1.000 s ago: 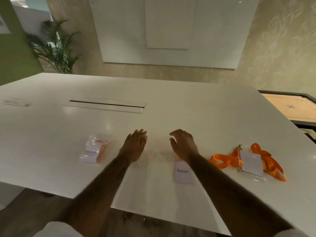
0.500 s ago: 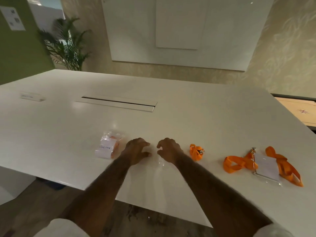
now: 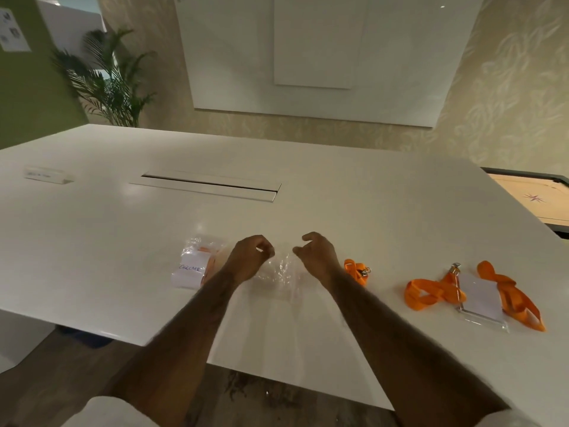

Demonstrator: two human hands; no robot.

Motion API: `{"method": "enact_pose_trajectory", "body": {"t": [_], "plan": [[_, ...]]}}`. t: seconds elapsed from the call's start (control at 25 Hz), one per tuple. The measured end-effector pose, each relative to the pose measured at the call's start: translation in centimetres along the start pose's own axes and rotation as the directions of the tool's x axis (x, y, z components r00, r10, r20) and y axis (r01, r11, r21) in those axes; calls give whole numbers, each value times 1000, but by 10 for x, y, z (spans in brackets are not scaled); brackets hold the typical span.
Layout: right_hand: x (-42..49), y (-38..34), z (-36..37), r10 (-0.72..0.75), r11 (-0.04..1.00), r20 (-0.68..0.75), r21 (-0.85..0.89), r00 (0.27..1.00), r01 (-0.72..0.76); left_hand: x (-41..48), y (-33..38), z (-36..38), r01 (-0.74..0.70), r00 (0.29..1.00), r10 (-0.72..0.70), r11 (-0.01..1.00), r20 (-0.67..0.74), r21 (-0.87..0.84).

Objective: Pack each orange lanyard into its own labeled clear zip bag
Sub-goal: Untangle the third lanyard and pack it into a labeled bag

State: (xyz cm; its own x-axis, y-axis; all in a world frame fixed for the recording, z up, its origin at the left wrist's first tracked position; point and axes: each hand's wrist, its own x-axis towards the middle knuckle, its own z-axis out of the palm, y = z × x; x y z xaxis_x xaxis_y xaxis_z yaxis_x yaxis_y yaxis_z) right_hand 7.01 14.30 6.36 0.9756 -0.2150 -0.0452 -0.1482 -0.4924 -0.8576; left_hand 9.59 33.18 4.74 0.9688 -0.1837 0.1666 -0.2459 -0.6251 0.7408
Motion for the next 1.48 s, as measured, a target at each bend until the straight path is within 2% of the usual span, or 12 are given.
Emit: {"method": "enact_pose_trajectory", "body": {"t": [0.08, 0.12, 0.2, 0.48, 0.6, 0.68, 0.84, 1.04, 1.12, 1.28, 1.4, 1.48], "plan": [[1, -8, -16, 141, 924, 134, 339, 981, -179, 9, 13, -6, 44, 998, -49, 985, -29, -167], [-1, -11, -26, 155, 879, 237, 409, 959, -243, 13, 20, -9, 54, 997, -64, 969, -33, -243], [-4, -13, -44, 129, 870, 329, 415, 936, -266, 21, 36, -11, 46, 997, -62, 937, -35, -348], [-7, -9, -105, 68, 836, 295, 505, 953, -216, 39, 83, 18, 4, 1000, -7, 924, -6, -383], [-6, -5, -125, 60, 897, 160, 425, 985, -124, 40, 100, 37, -163, 970, 140, 981, -199, -106], [-3, -4, -134, 48, 931, 70, 358, 996, -70, 37, 121, 49, -232, 934, 206, 971, -292, -57], [2, -3, -146, -35, 974, 28, 227, 999, 27, 38, 159, 70, -91, 994, 76, 974, -77, -208], [4, 0, -163, -79, 974, 75, 218, 994, 60, 40, 176, 78, -79, 995, 64, 977, -78, -196], [7, 1, -168, -73, 975, 29, 211, 997, 65, 42, 178, 75, -77, 997, 70, 980, -45, -181], [17, 3, -174, -94, 991, -135, 81, 986, 106, 45, 183, 72, -96, 995, 96, 994, -5, 50], [17, 0, -170, -190, 968, -26, -170, 981, 183, 46, 192, 70, -120, 992, 113, 979, 48, 166], [17, 1, -167, -200, 942, -49, -284, 979, 178, 48, 196, 71, -132, 982, 92, 958, 163, 255]]}}
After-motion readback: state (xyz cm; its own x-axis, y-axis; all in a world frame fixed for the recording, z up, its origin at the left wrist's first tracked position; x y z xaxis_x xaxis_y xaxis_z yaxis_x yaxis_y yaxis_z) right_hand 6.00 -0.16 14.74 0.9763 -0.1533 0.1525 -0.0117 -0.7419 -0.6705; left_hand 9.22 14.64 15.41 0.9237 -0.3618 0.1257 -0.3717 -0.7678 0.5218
